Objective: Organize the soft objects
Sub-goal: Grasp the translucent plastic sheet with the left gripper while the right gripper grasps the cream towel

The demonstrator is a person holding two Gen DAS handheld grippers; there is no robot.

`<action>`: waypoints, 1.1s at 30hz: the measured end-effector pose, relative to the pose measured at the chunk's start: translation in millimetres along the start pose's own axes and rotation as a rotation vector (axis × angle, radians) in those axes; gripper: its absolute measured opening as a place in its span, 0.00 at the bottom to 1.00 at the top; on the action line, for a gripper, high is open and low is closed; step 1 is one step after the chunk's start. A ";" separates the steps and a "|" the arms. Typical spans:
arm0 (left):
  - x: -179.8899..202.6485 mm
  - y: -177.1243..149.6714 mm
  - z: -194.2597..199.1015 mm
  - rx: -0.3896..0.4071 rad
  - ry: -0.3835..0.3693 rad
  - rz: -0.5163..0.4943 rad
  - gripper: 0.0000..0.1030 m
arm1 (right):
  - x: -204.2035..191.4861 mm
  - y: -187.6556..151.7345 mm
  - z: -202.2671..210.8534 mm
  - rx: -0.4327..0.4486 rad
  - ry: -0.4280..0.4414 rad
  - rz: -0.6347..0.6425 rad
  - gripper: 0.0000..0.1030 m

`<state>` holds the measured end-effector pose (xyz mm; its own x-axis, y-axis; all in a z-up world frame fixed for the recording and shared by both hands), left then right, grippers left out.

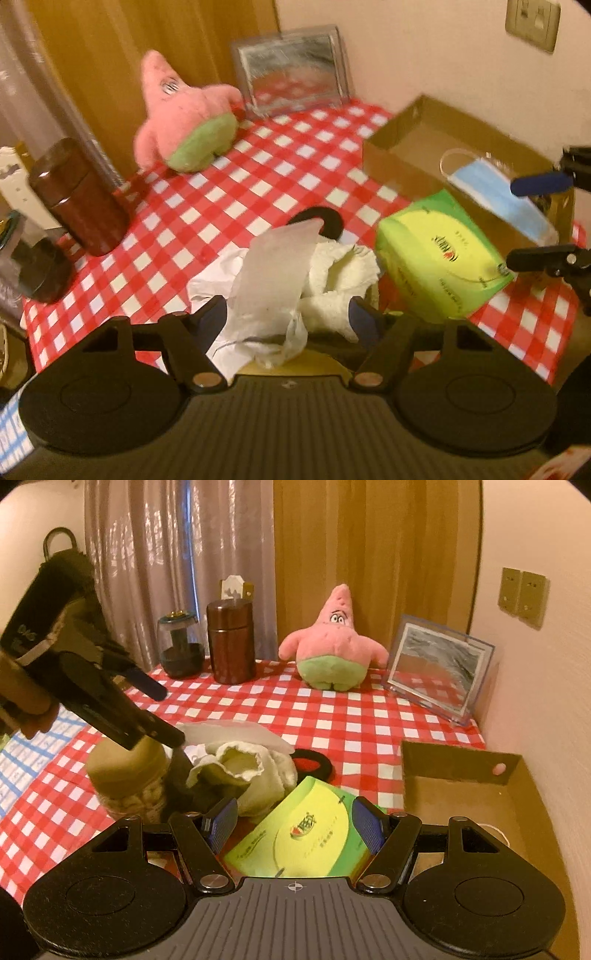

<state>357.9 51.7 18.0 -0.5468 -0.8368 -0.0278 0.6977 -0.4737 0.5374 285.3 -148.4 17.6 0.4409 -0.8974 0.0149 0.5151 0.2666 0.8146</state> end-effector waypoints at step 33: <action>-81.5 10.6 -15.8 -0.001 -0.029 0.198 0.04 | -38.3 57.2 -132.2 -0.176 0.211 0.056 0.67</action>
<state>417.2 110.6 12.7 -0.4121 -0.9053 0.1029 0.7935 -0.3011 0.5289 395.1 -52.4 -12.9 0.6066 -0.7911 -0.0790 0.5969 0.3876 0.7025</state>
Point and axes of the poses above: each gripper's, at about its wrist camera, not at the fingertips, and z roughly against the way its jaws point, x to its right, y to its top, the point moved 4 cm from there along -z, roughly the way its jaws point, and after that the axes turned 9 degrees about -y, right-handed, at the moved point
